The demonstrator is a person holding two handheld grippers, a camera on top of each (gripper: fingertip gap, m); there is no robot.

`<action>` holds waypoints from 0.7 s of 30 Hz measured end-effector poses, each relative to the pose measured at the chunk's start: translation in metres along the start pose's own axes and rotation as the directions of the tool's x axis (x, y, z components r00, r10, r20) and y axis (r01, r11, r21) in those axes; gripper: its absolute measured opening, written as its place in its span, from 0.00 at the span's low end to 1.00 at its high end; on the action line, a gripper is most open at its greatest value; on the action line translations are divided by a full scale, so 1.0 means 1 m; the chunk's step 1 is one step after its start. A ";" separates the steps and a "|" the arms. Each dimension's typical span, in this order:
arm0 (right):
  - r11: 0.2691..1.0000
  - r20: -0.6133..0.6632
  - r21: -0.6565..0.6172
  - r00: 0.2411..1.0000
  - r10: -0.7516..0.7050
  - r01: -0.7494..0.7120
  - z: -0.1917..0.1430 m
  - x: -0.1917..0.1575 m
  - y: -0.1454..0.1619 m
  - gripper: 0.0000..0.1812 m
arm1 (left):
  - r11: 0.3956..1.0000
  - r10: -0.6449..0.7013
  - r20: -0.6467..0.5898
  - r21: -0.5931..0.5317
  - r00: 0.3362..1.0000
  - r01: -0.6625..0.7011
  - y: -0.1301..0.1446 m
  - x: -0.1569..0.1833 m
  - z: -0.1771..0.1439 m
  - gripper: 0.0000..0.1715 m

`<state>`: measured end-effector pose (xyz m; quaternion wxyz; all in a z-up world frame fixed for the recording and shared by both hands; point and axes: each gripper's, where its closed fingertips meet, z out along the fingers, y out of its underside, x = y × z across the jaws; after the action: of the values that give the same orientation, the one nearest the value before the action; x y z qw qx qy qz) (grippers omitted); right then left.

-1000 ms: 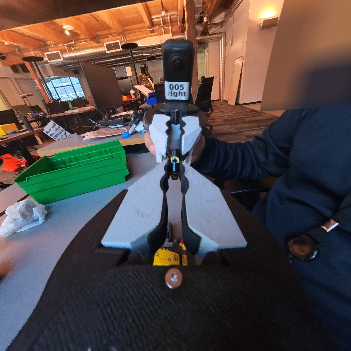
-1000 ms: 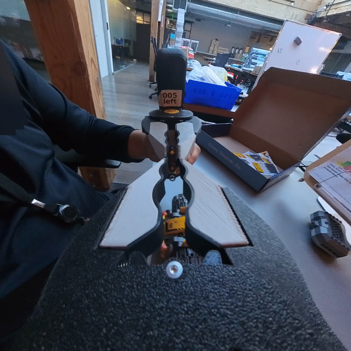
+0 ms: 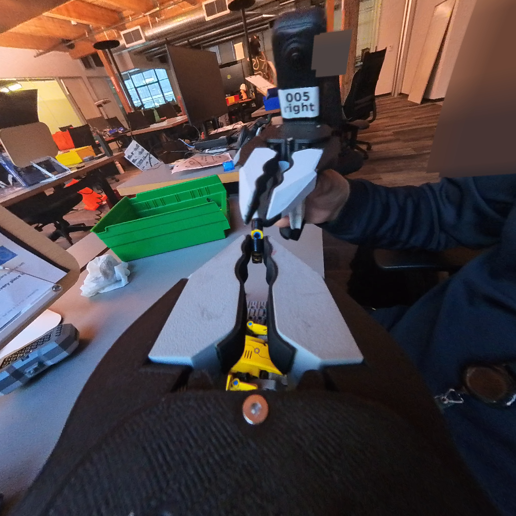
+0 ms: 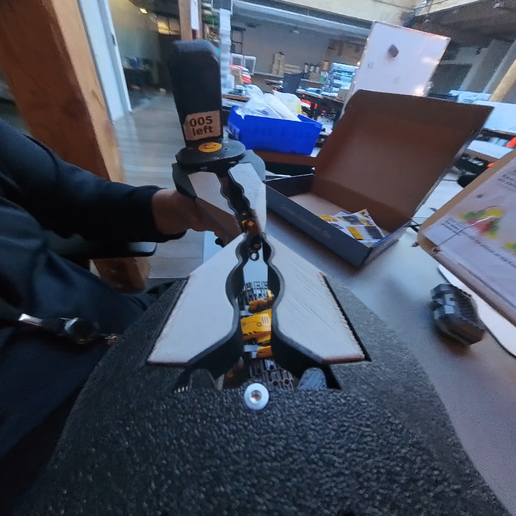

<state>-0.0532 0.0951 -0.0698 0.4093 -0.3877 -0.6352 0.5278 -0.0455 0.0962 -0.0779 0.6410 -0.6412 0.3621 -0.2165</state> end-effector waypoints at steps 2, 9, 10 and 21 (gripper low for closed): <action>0.999 0.052 0.032 0.998 0.030 -0.032 -0.005 -0.003 -0.004 0.06 | 1.000 0.028 -0.017 -0.002 0.999 -0.028 0.000 0.005 0.002 0.03; 1.000 0.106 -0.001 0.994 -0.007 0.007 -0.004 -0.012 0.003 0.08 | 0.999 0.007 -0.070 0.053 0.998 -0.003 -0.005 0.014 0.003 0.03; 1.000 0.109 0.001 0.994 -0.009 0.008 -0.003 -0.013 0.003 0.07 | 0.999 0.000 -0.072 0.053 0.997 0.004 -0.005 0.014 0.004 0.03; 0.998 0.041 0.006 0.997 -0.070 0.070 -0.004 -0.008 0.000 0.03 | 0.999 0.003 -0.041 0.053 0.999 -0.001 -0.006 0.008 -0.001 0.03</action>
<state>-0.0468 0.0891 -0.0702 0.4154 -0.3536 -0.6555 0.5223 -0.0397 0.0896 -0.0731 0.6505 -0.6190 0.3700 -0.2384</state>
